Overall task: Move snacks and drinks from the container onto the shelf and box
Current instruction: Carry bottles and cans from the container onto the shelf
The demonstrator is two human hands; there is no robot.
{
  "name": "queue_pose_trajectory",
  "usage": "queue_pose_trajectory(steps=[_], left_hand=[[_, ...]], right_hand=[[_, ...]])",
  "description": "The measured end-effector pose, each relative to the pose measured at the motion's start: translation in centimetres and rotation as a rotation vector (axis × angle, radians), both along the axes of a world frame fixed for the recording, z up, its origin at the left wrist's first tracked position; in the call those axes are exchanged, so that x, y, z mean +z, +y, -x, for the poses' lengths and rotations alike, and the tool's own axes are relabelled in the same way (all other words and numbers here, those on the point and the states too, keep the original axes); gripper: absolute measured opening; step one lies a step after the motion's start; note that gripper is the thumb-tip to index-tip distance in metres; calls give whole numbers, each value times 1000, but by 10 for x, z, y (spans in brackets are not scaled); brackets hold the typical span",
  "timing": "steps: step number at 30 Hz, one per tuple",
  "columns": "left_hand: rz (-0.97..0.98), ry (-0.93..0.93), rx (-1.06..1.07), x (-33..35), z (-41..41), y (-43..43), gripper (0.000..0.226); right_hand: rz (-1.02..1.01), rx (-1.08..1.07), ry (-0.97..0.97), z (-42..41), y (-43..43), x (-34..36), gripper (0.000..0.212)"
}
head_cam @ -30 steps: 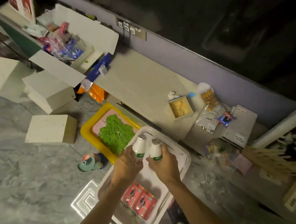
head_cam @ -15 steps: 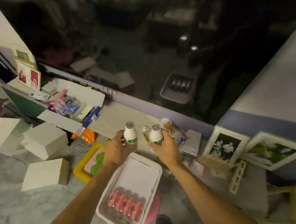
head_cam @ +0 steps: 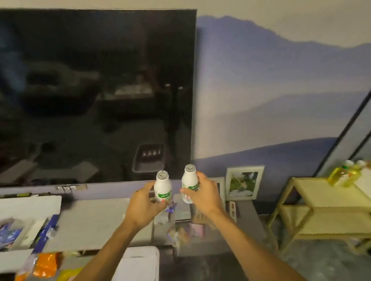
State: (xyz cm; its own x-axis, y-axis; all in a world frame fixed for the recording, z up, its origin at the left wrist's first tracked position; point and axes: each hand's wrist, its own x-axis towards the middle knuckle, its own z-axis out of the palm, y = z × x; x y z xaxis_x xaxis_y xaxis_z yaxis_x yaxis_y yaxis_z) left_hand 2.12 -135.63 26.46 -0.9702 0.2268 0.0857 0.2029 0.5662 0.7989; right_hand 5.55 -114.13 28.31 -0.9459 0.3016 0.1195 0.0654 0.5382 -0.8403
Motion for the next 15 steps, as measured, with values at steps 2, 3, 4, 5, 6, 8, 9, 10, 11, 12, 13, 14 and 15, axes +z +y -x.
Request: queue_pose_trajectory(steps=[2,3,4,5,6,8,9,10,11,12,13,14,15], left_hand=[[-28,-19,-70,7,-4,38,73],[-31,-23,-102,10,-6,59,73],[-36,-23,-135,13,-9,81,73],[-42,-22,-166,16,-12,105,71],[-47,-19,-192,18,-15,130,69],[-53,11,-226,23,-23,184,63],[-56,26,-249,24,-27,212,62],[-65,31,-276,25,-32,240,62],[-72,29,-303,28,-38,268,64],[-77,25,-330,28,-42,297,66],[-80,20,-357,30,-49,326,67],[-91,16,-381,32,-55,355,68],[-100,12,-399,33,-61,383,69]], right_hand=[[-1,-56,26,-17,37,8,62],[-6,-83,31,-26,57,12,61],[-6,-109,42,-35,78,14,61],[-6,-137,38,-45,100,18,61],[1,-156,40,-55,124,19,61],[-9,-201,31,-79,175,25,61],[-26,-235,27,-93,201,29,61],[-38,-270,30,-104,228,30,61],[-47,-306,19,-116,253,34,61],[-59,-335,18,-127,278,35,62],[-66,-365,13,-137,302,36,63],[-70,-395,18,-147,326,37,64],[-77,-426,14,-156,348,38,66]])
